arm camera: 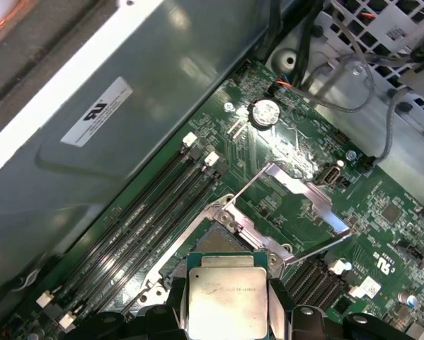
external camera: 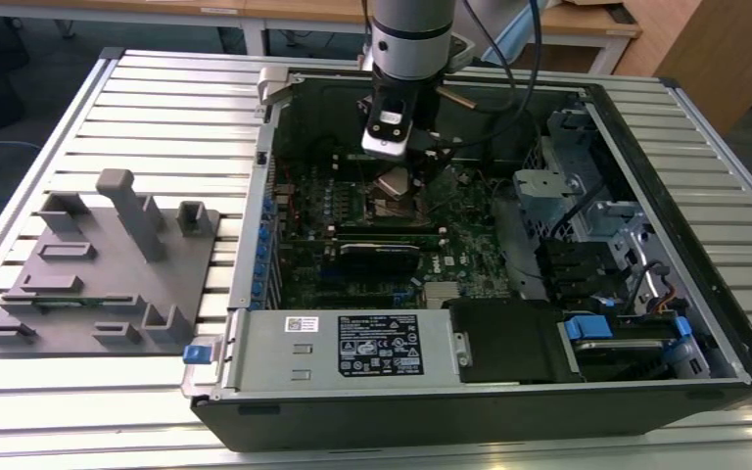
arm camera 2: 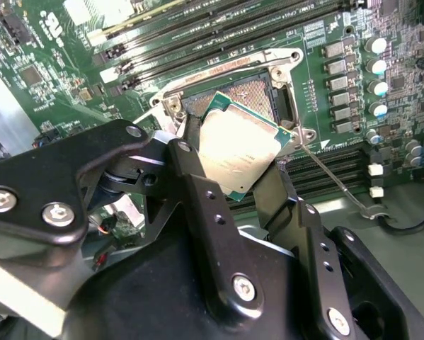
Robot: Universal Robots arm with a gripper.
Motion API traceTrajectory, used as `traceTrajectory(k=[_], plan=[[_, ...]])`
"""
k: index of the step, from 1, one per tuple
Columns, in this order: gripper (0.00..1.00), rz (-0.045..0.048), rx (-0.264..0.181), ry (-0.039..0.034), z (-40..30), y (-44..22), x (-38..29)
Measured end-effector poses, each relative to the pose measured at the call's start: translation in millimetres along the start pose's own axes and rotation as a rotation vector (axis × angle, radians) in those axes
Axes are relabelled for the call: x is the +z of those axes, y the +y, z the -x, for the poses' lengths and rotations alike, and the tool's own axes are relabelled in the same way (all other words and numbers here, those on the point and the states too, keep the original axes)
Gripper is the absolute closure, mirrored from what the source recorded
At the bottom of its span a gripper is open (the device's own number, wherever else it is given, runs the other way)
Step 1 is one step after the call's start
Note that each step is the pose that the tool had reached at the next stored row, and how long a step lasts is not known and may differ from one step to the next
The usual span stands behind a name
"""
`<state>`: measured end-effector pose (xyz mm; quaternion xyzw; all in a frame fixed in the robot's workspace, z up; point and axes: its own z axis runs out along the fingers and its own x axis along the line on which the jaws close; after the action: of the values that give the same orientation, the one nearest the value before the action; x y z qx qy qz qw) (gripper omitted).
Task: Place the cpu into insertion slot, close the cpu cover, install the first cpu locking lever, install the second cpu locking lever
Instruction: 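Place the cpu into insertion slot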
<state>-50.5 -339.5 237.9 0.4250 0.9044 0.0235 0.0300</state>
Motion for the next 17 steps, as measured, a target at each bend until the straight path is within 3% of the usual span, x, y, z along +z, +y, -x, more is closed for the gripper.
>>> traceTrajectory(k=[17], plan=[[0.46,-0.0106,0.305,-0.0208,0.0,-0.2,2.6]])
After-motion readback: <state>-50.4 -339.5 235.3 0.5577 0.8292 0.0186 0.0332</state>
